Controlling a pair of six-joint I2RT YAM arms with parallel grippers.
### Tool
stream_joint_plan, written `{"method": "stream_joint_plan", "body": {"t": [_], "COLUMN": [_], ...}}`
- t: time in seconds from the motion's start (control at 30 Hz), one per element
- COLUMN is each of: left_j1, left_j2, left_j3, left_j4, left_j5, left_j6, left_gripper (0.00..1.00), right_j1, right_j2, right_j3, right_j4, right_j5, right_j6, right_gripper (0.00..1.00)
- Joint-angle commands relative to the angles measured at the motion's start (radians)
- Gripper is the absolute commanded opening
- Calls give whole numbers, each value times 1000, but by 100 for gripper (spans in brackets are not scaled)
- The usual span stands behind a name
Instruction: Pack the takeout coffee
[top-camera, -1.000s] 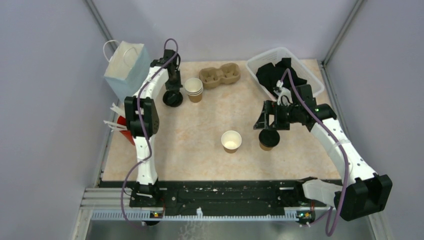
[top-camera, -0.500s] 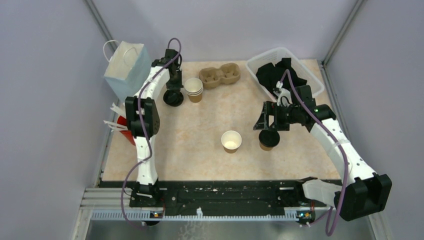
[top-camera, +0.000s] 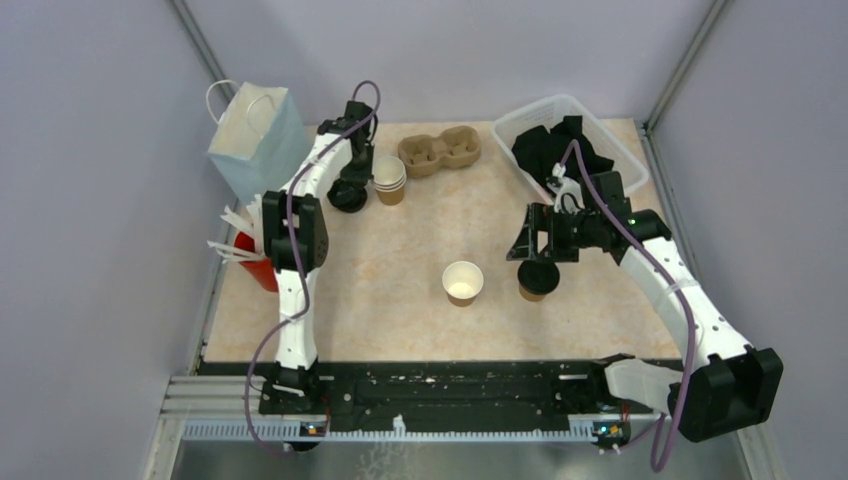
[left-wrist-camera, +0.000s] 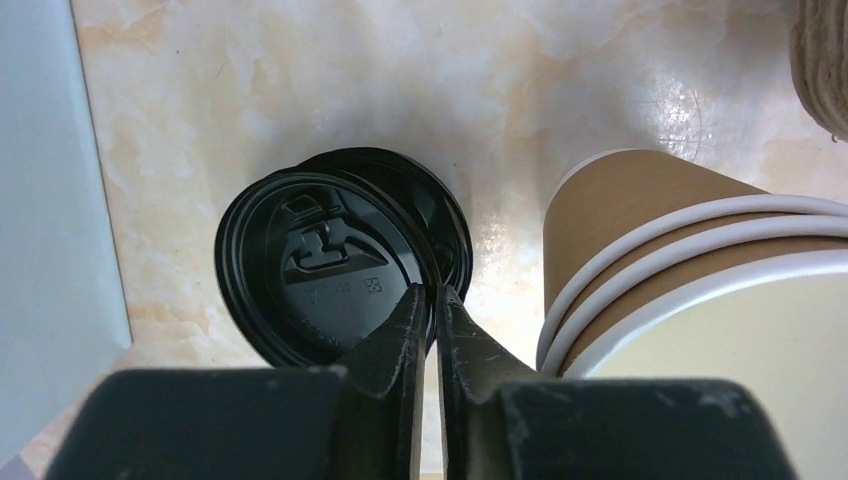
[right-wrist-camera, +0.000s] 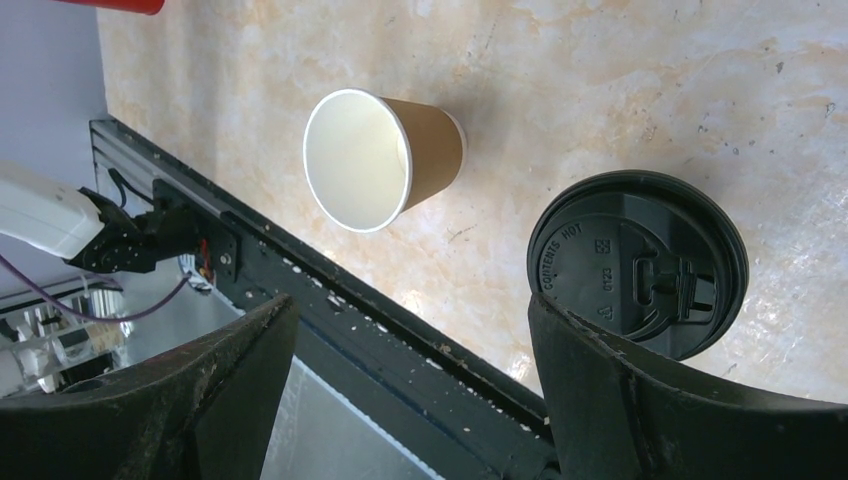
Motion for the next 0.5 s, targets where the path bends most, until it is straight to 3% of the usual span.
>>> {"method": "stream_joint_plan", "body": {"t": [0.0,0.2,0.47], "left_j1": [-11,-12,23], "left_j2": [10,-28,-74], "left_j3": [57,64,9], "left_j4": [-17,-17,-72], "left_j5": [-41,-56,-201], "left_j6": [32,24,-68], "left_gripper": [18,36,43], "right_j1": [-7,-6,-7], "right_j2": [-18,-15,-12], "right_j3": [3,3,3], "right_j4": [27,28,28], "right_j5": [-11,-12,-16], "right_j6": [4,3,-2], "right_gripper": [85,85,85]}}
